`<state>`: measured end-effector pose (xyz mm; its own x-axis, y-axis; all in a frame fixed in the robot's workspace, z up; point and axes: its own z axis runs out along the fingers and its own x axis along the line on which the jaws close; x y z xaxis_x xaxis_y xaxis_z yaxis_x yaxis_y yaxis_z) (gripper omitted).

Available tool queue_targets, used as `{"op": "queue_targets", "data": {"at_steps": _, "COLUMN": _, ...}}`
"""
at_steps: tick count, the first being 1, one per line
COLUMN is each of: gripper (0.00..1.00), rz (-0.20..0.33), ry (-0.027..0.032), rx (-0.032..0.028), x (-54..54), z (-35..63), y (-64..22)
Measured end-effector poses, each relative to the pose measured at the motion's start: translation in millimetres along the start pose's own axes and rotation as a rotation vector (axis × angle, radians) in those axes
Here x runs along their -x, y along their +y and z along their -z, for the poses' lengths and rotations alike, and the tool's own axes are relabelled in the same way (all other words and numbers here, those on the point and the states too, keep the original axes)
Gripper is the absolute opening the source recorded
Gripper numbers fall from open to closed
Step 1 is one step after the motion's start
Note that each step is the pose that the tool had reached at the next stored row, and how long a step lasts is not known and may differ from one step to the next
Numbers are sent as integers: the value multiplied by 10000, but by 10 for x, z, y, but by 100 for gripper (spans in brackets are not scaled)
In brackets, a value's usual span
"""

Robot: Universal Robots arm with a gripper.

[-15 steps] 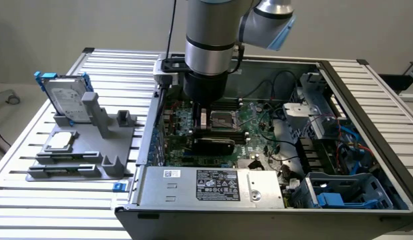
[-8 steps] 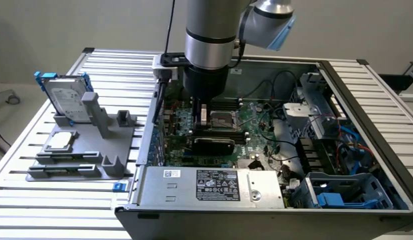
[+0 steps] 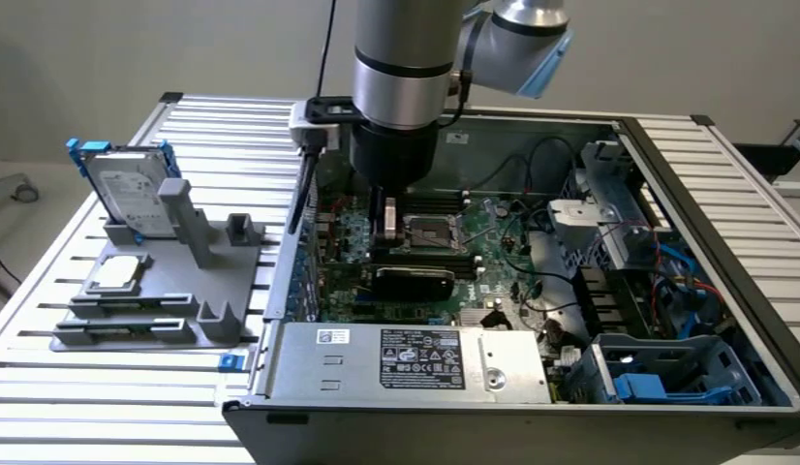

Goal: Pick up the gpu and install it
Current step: 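Press down on the gpu until it lock into place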

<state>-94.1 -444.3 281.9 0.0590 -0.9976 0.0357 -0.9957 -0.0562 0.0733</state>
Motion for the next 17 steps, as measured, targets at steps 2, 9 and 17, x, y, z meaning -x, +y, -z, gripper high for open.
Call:
{"op": "queue_targets", "data": {"at_steps": 2, "gripper": 11, "rz": 3, "ry": -3, "rx": 86, "x": 1, "z": 0, "y": 18}}
{"op": "queue_targets", "data": {"at_steps": 9, "gripper": 11, "rz": 18, "ry": 24, "rx": 518, "x": 5, "z": -5, "y": 85}}
{"op": "queue_targets", "data": {"at_steps": 17, "gripper": 11, "rz": 25, "ry": 109, "rx": 962, "x": 7, "z": -8, "y": 133}}
